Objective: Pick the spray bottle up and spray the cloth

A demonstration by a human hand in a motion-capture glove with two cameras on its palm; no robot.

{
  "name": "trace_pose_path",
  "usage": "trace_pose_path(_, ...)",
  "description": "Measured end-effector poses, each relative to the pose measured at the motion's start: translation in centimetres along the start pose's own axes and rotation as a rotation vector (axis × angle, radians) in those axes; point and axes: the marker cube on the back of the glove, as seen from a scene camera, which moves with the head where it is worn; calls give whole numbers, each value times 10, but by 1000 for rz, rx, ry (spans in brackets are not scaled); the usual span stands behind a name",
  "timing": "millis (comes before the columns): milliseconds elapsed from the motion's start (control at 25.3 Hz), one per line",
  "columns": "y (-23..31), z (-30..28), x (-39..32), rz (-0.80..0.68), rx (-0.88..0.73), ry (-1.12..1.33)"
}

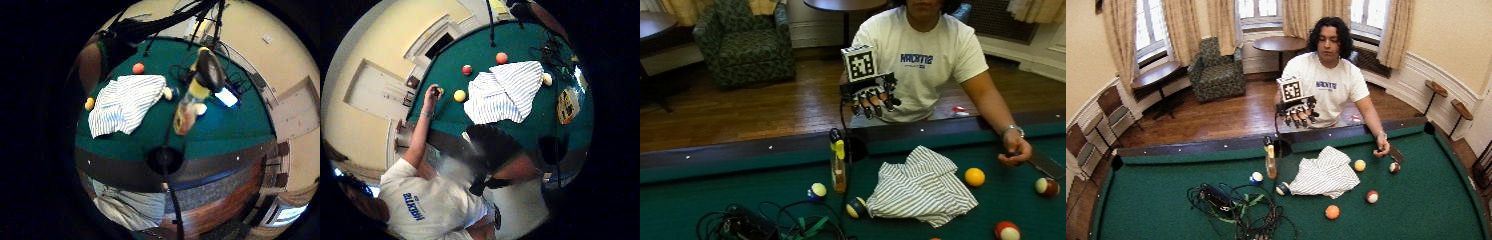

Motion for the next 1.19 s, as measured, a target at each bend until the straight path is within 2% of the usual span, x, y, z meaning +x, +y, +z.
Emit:
trace_pose_path(673,4,4,87,181,54,-3)
trace_pose_path(1187,7,30,125,265,52,-372)
